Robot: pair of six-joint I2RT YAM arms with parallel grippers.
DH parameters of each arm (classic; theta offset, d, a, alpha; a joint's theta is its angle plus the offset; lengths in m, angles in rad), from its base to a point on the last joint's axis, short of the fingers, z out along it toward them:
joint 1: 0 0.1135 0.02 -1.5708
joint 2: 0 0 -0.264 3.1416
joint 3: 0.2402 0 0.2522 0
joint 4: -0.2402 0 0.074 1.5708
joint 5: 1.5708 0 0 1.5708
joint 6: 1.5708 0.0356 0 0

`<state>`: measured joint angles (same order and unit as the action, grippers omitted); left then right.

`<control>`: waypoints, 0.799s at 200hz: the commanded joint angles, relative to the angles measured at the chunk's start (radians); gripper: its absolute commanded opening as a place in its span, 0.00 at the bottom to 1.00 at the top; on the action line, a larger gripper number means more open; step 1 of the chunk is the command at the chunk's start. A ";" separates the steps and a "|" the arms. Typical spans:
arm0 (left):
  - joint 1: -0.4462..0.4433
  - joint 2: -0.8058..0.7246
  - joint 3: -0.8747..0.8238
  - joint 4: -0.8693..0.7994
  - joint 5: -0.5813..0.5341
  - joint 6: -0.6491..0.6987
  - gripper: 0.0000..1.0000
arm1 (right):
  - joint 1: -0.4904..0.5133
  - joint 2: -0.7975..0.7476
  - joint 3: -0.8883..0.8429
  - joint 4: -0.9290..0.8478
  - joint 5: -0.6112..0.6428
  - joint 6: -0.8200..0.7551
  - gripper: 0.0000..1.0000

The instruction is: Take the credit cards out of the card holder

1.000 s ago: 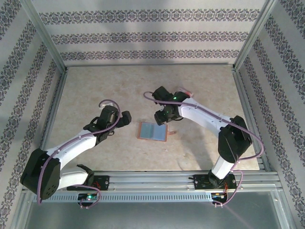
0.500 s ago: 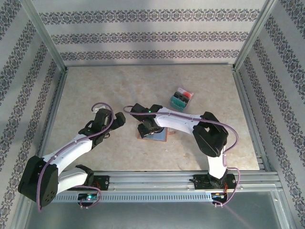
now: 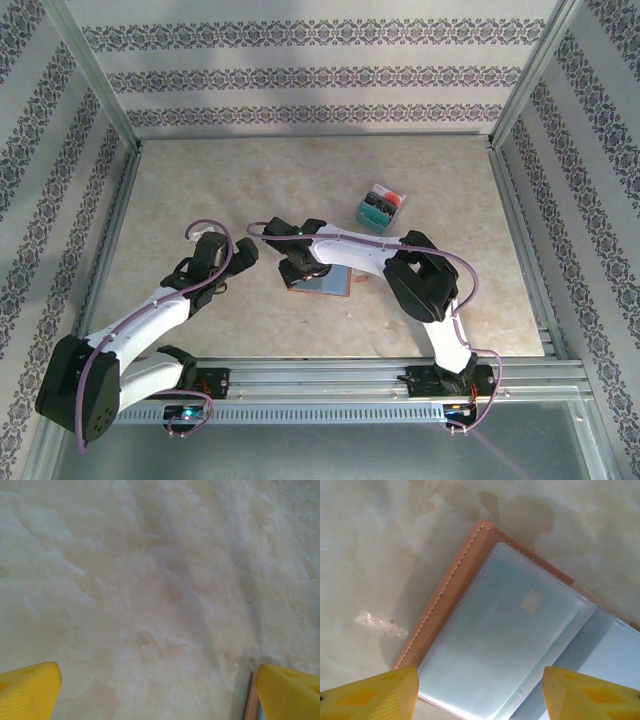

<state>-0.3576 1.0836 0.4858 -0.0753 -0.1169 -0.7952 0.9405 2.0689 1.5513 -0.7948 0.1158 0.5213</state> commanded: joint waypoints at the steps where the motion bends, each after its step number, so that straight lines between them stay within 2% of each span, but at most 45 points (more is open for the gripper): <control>1: 0.014 -0.012 -0.015 -0.016 -0.015 -0.021 0.99 | 0.008 0.024 0.024 -0.003 0.008 0.000 0.67; 76: 0.016 -0.008 -0.023 -0.005 -0.004 -0.026 0.99 | 0.007 0.033 -0.013 0.044 -0.055 0.020 0.67; 160: 0.020 0.002 -0.019 0.005 0.008 -0.024 0.99 | 0.006 0.021 -0.069 0.039 -0.038 0.031 0.66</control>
<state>-0.3576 1.0836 0.4721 -0.0750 -0.1127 -0.8032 0.9405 2.0884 1.5120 -0.7460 0.0780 0.5335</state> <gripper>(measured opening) 0.994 0.672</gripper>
